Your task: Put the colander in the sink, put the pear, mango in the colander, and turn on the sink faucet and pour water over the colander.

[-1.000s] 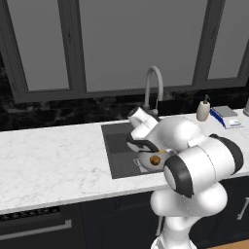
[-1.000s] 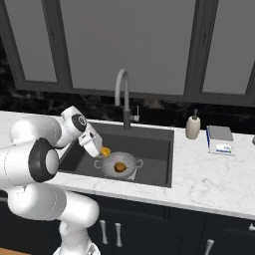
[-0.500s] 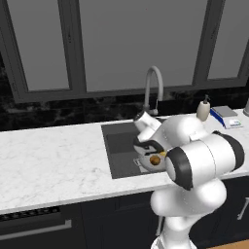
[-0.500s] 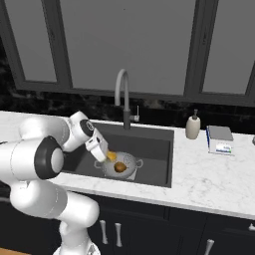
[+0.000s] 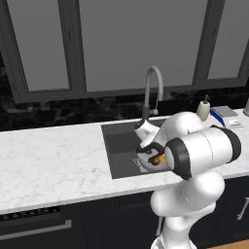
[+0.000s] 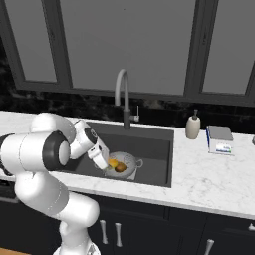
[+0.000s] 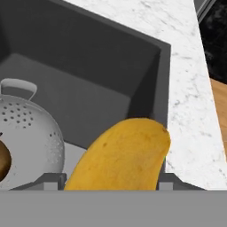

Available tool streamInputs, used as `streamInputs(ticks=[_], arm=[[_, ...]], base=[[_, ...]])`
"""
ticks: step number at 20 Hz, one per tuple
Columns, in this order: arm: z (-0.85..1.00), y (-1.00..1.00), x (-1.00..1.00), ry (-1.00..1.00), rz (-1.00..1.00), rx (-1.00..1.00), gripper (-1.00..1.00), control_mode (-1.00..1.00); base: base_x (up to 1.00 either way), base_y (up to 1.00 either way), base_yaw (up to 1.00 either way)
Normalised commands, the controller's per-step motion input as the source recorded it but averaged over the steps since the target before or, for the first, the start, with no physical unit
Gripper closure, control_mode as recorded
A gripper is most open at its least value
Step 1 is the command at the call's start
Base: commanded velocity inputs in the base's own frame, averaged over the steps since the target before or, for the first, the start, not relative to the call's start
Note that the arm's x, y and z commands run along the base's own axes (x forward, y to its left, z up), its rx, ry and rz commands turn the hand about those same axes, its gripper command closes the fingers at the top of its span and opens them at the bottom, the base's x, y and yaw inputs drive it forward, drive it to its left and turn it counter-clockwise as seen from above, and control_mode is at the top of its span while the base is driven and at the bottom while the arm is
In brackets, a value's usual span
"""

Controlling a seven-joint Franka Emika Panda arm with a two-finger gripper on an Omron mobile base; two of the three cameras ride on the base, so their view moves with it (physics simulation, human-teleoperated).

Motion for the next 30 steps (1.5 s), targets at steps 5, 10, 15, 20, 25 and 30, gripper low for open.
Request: streamInputs(ticks=[5,10,15,20,25,30], arm=[[-0.35,0.0,0.21,-0.01,0.03,0.0,1.0,-1.0],[-0.2,0.0,0.39,-0.08,0.09,0.0,1.0,-1.0],[-0.3,0.0,0.43,-0.02,0.09,0.0,1.0,-1.0],[-0.42,0.0,0.49,0.0,0.08,0.0,1.0,-1.0],[-0.35,0.01,0.48,0.0,0.05,0.0,1.0,-1.0],[-0.38,0.04,0.41,0.0,0.04,0.0,1.0,-1.0]], base=[[0.0,0.0,0.0],[0.0,0.0,0.0],[0.0,0.0,0.0],[0.0,0.0,0.0],[0.0,0.0,0.0],[0.0,0.0,0.0]])
